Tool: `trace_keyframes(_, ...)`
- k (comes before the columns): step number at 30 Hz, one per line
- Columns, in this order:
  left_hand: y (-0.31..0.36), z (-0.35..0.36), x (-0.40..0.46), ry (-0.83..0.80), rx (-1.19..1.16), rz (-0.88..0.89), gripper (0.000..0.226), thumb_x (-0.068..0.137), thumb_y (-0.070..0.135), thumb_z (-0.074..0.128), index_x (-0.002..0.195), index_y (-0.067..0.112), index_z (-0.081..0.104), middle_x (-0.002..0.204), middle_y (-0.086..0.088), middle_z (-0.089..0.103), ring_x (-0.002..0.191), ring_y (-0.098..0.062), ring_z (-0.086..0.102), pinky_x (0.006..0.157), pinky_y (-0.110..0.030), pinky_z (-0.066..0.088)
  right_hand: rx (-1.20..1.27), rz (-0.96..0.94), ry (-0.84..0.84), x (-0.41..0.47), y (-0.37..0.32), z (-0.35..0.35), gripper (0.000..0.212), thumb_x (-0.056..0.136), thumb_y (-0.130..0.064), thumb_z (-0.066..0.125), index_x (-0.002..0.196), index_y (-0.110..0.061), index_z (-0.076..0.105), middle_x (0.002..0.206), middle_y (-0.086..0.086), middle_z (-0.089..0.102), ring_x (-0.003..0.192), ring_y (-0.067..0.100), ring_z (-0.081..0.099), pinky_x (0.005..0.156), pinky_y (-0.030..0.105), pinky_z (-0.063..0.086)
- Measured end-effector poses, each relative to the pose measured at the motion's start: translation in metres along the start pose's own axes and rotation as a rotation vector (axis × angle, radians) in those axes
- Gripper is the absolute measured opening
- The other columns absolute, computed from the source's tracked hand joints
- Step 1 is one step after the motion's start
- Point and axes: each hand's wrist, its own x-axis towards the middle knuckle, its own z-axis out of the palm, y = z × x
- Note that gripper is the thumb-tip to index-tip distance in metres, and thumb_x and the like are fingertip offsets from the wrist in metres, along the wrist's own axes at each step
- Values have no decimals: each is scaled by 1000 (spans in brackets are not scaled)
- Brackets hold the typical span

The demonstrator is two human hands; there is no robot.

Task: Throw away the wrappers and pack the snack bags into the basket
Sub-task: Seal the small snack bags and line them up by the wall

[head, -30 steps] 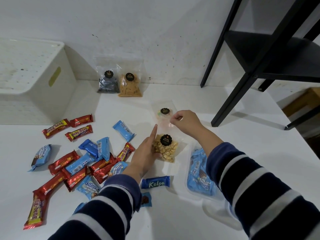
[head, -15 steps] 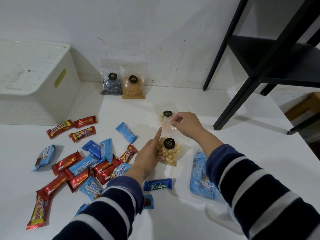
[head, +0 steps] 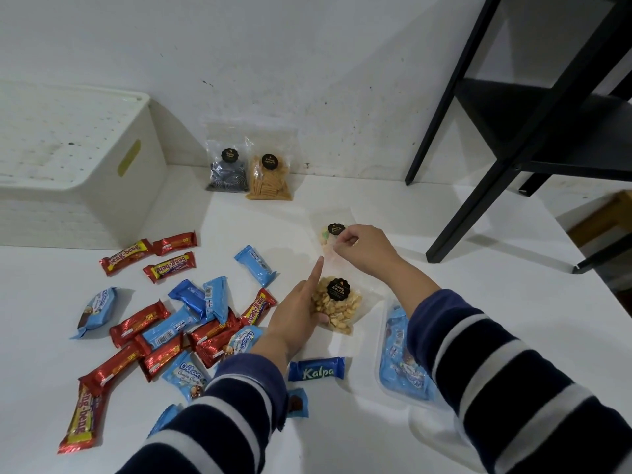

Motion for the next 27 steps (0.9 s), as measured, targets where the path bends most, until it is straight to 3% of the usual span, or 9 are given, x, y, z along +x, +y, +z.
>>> trace_keyframes(8, -1, -2, -4, -2, -34, 11, 113, 81, 12, 68, 126, 70, -18, 119, 6, 49, 106, -14, 49, 86, -34, 46, -54, -25, 0, 0, -8, 1, 8, 85, -23, 60, 82, -28, 66, 92, -10, 63, 94, 15, 59, 86, 38, 51)
trace_keyframes(9, 0, -2, -4, 0, -38, 11, 113, 81, 12, 68, 127, 70, -18, 119, 6, 49, 106, -14, 50, 87, -35, 46, -57, -25, -18, 1, -7, 0, 6, 85, -25, 61, 87, -26, 67, 95, -9, 63, 96, 15, 59, 87, 36, 50)
trace_keyframes(13, -1, -4, -3, 15, -33, -7, 113, 81, 11, 68, 129, 67, -18, 122, 3, 50, 105, -15, 51, 88, -37, 48, -145, 10, -106, -3, 1, -14, 31, 85, -31, 64, 115, -19, 62, 108, -3, 57, 104, 16, 55, 89, 29, 45)
trace_keyframes(18, -3, -10, -2, 35, -22, -32, 110, 82, 12, 67, 137, 58, -17, 130, -1, 50, 114, -19, 52, 90, -35, 47, -203, -2, -84, -11, 11, -25, 27, 91, -7, 48, 105, -14, 69, 116, 5, 63, 103, 21, 57, 83, 25, 44)
trace_keyframes(23, -3, -12, -2, 35, -45, -29, 111, 83, 13, 66, 132, 61, -21, 131, -1, 49, 115, -19, 51, 90, -33, 45, -146, -7, -16, -15, 8, -20, 33, 87, 3, 44, 93, -16, 70, 106, 5, 61, 93, 19, 57, 74, 28, 46)
trace_keyframes(27, -4, -9, 0, 27, -82, -45, 111, 81, 13, 68, 139, 54, -16, 135, -2, 47, 118, -20, 51, 94, -35, 46, -126, 19, 27, -16, 12, -14, 35, 85, 7, 45, 89, -16, 71, 103, 6, 62, 87, 19, 57, 66, 25, 41)
